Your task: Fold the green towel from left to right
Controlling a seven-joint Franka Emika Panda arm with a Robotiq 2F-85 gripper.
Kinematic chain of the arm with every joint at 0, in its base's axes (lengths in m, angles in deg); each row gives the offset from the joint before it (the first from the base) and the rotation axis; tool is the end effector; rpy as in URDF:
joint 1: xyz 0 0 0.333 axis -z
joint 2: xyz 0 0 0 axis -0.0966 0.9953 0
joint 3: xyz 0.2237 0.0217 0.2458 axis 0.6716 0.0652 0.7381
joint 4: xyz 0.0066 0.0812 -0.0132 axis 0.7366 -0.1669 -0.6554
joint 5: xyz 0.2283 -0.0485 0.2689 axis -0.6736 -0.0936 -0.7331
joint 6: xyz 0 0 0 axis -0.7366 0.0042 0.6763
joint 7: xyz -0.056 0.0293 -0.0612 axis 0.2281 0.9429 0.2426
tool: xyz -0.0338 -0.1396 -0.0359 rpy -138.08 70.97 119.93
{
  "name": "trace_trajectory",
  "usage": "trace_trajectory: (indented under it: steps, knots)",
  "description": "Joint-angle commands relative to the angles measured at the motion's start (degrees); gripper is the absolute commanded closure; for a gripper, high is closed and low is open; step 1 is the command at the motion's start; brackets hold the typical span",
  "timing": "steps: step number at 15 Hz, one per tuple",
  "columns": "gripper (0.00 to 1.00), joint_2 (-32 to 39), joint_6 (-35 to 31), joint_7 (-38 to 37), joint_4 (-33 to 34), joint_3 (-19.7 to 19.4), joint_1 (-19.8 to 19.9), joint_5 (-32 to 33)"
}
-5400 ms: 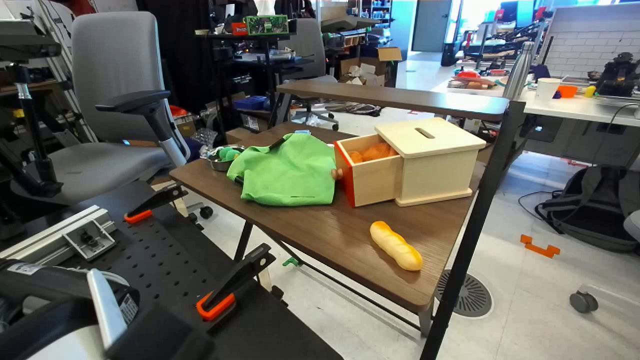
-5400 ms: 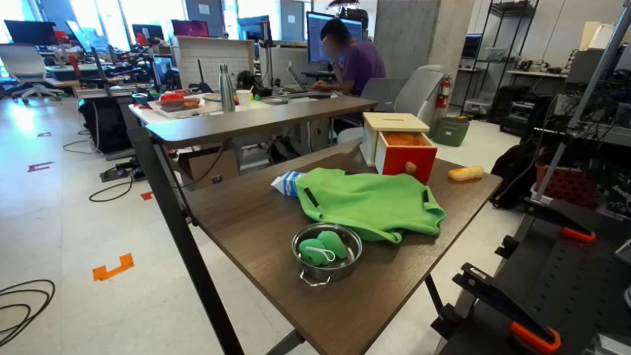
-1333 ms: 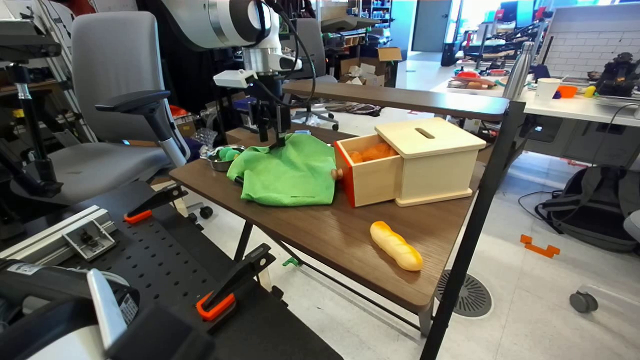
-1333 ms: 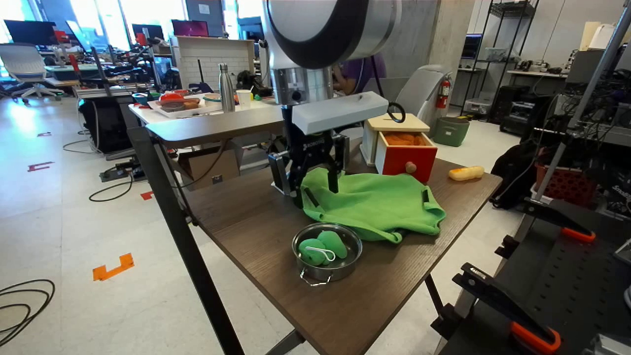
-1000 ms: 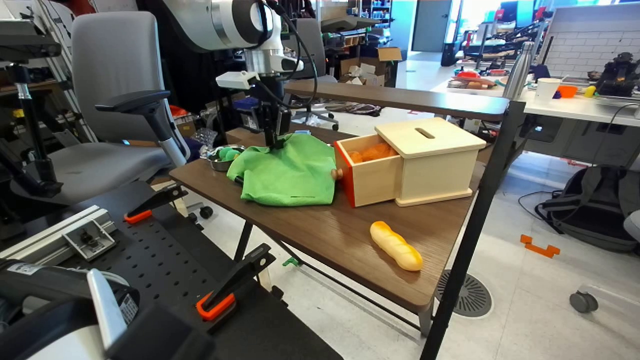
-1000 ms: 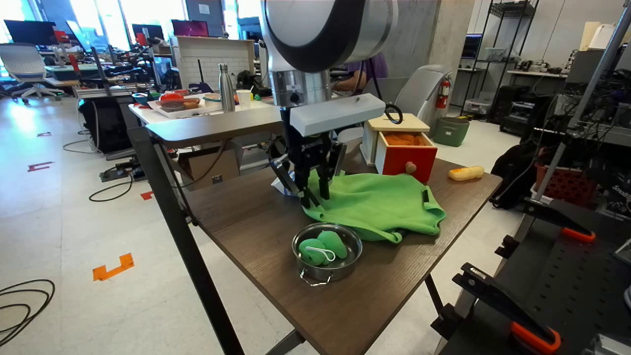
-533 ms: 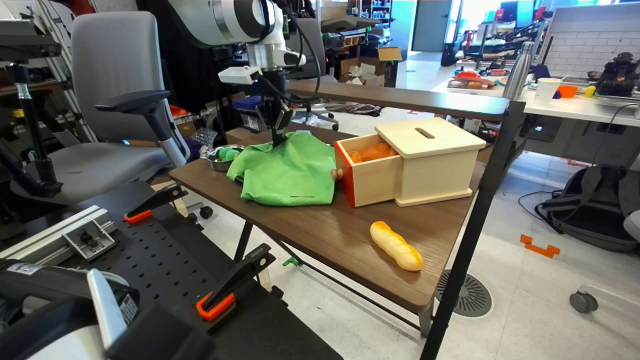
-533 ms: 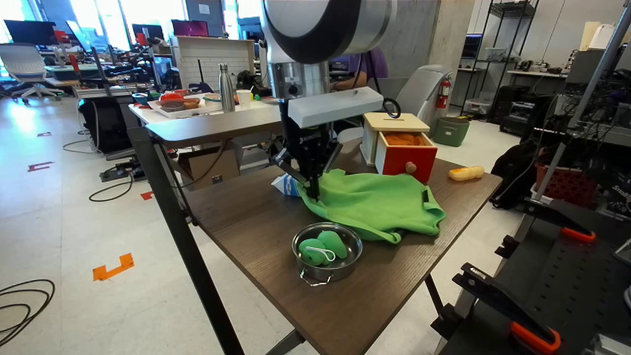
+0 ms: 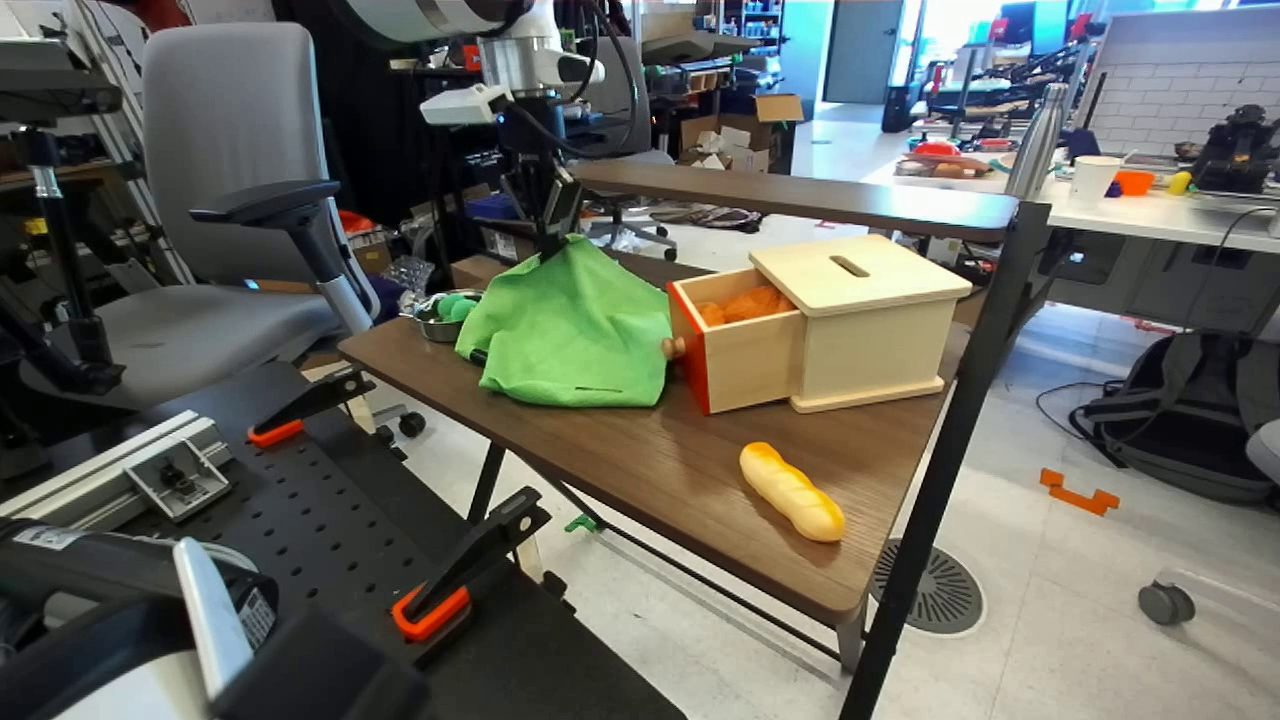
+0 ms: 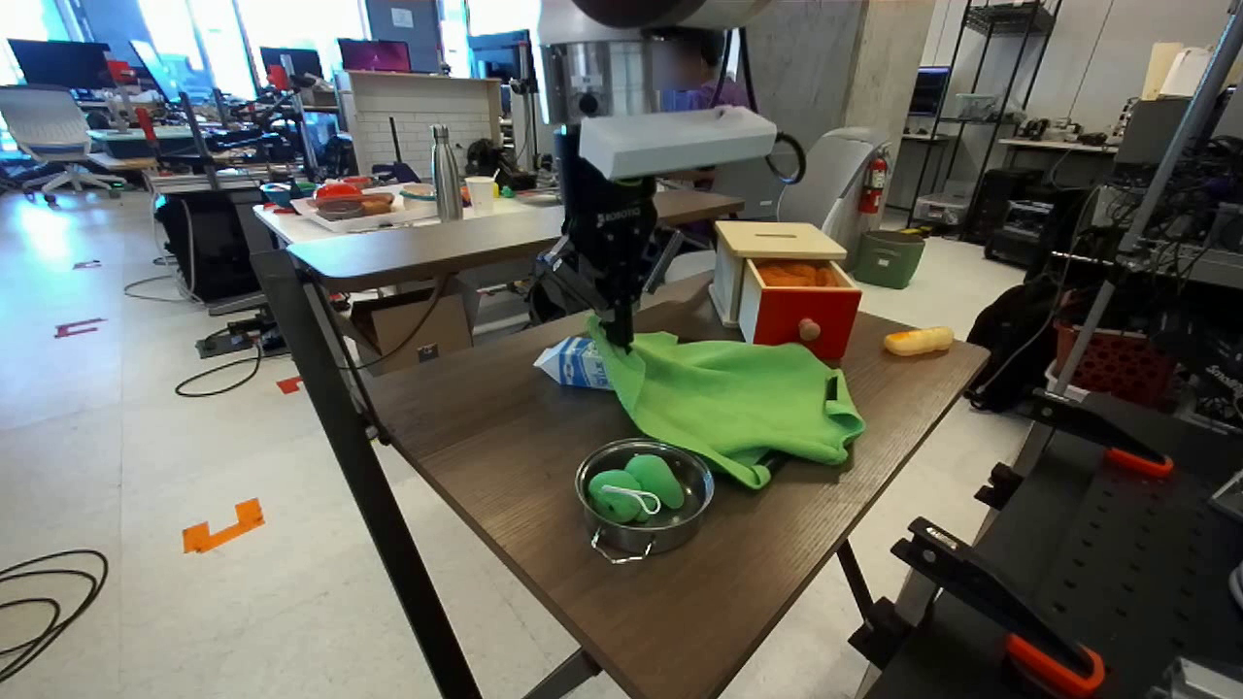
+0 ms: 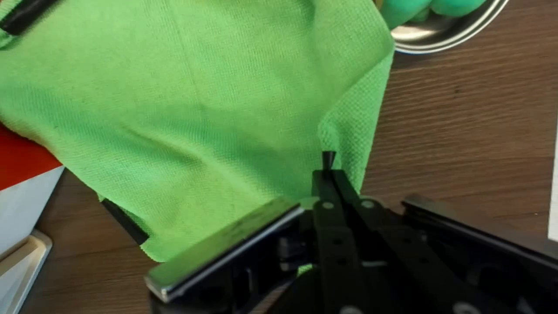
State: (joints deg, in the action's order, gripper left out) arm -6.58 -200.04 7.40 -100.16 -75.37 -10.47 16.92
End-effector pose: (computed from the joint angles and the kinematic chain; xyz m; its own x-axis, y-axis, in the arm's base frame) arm 0.6113 0.1794 0.2021 0.9994 -0.0292 -0.0158 -0.0276 -0.9952 0.0934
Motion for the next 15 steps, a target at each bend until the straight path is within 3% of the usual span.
trace_trajectory:
  steps: [1, 8, 15]
  knots:
    - [0.99, -8.1, -0.1, 1.1, -8.4, -0.6, 0.5, 0.2]
    - [0.99, -17.7, 0.2, 4.2, -17.2, -1.3, 5.7, -0.7]
    - [0.99, -16.6, 2.0, 5.9, -18.8, -3.7, 11.5, -0.4]
